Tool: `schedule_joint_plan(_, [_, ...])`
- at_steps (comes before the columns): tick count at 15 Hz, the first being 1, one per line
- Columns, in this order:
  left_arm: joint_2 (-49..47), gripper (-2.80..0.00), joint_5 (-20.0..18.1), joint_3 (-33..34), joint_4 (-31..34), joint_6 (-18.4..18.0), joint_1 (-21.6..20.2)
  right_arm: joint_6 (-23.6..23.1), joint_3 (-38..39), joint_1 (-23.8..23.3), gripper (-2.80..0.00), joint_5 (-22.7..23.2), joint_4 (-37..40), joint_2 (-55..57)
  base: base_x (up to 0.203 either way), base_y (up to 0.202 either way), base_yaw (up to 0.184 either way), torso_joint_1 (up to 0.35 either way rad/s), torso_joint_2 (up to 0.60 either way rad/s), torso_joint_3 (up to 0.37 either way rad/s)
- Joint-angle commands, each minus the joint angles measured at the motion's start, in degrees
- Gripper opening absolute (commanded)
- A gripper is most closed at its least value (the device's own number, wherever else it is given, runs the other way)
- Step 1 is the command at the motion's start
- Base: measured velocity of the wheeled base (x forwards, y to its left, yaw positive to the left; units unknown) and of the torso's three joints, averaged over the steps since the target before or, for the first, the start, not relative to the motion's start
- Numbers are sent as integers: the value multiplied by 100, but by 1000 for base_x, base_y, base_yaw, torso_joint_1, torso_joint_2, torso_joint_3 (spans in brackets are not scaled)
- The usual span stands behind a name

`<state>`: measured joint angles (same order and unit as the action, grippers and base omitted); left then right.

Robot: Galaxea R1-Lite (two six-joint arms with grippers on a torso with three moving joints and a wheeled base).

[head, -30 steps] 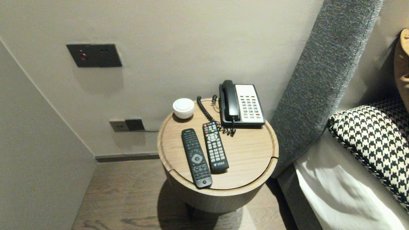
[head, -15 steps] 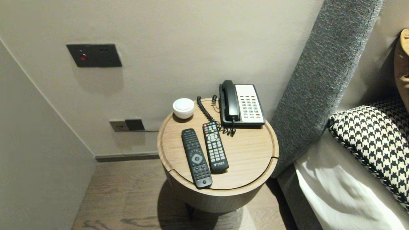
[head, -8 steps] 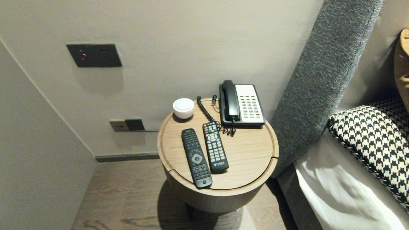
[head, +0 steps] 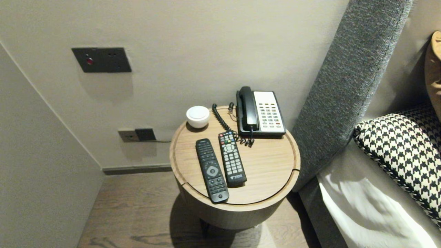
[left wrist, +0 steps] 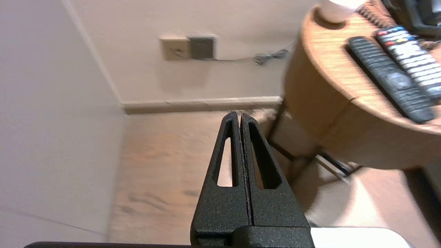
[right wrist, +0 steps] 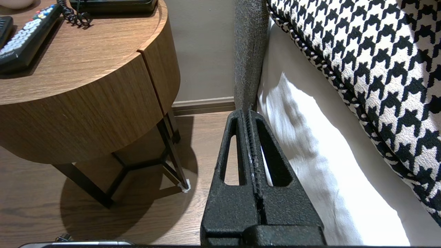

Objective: Open the nightstand drawer

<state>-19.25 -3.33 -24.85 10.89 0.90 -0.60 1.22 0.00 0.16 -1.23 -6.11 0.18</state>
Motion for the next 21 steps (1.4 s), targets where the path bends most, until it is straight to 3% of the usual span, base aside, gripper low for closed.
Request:
schedule_joint_plan(1, [-1570,-280,-150,-939,334,105,-3,1,229,2,-280,0,-4,8,0,0,0,0,0,0])
schedule_joint_plan(4, [-3047,-280,-313,-2076,937,336,138,1,229,2,-280,0,-4,-1,0,0,0,0,0,0])
schedule_joint_plan(6, [-3859,-280,-323,-2777,1282,833,546,1,229,2,-280,0,-4,-1,0,0,0,0,0,0])
schedule_joint_plan(8, [-4326,-280,-138,-3198,1535,1490,1392,6,229,3,-280,-9,-4,-1,0,0,0,0,0,0])
schedule_joint_plan(10, [-4851,-280,367,-3426,1626,2251,2369,7,229,11,-280,-9,-4,-1,0,0,0,0,0,0])
schedule_joint_plan(13, [-5796,-280,959,-3665,1663,3258,3224,1,229,11,-280,-9,-4,-1,0,0,0,0,0,0])
schedule_joint_plan(16, [-6471,-280,1181,-3857,1697,4105,3677,1,229,11,-280,-9,-4,-1,0,0,0,0,0,0])
schedule_joint_plan(18, [-6847,-280,1187,-3895,1653,4381,3814,10,229,11,-280,-9,-4,-1,0,0,0,0,0,0])
schedule_joint_plan(21, [-7376,-280,1229,-3995,1274,4483,3996,1,229,11,-280,-9,-4,-1,0,0,0,0,0,0])
